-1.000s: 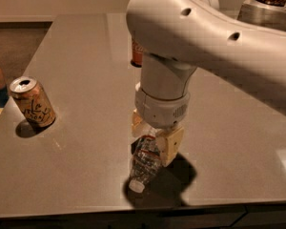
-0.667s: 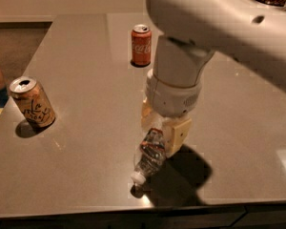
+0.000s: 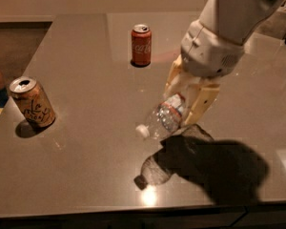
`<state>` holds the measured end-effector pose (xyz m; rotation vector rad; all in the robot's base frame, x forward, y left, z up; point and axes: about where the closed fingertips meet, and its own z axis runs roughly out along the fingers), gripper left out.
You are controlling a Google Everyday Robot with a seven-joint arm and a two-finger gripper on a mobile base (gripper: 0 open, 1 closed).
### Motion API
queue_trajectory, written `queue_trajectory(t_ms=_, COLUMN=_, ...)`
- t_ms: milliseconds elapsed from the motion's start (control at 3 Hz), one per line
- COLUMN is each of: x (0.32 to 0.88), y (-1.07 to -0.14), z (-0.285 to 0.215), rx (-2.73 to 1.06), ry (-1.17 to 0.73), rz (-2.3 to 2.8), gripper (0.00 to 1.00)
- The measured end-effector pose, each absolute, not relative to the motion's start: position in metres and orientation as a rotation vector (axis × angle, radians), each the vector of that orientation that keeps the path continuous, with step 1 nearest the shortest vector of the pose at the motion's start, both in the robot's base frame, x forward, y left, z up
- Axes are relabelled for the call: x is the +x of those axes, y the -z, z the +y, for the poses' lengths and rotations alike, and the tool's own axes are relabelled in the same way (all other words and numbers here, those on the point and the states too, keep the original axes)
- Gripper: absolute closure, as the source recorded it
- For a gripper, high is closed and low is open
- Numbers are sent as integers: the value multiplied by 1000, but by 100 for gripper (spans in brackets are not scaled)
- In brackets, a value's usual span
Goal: Pick water bottle
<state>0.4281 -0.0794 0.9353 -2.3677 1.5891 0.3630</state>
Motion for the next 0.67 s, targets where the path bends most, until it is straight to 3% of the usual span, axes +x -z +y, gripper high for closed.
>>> queue_trajectory(t_ms=667, x=448, y=-978, z=-83, rx=-2142, ry=-393, rz=1624, gripper=100)
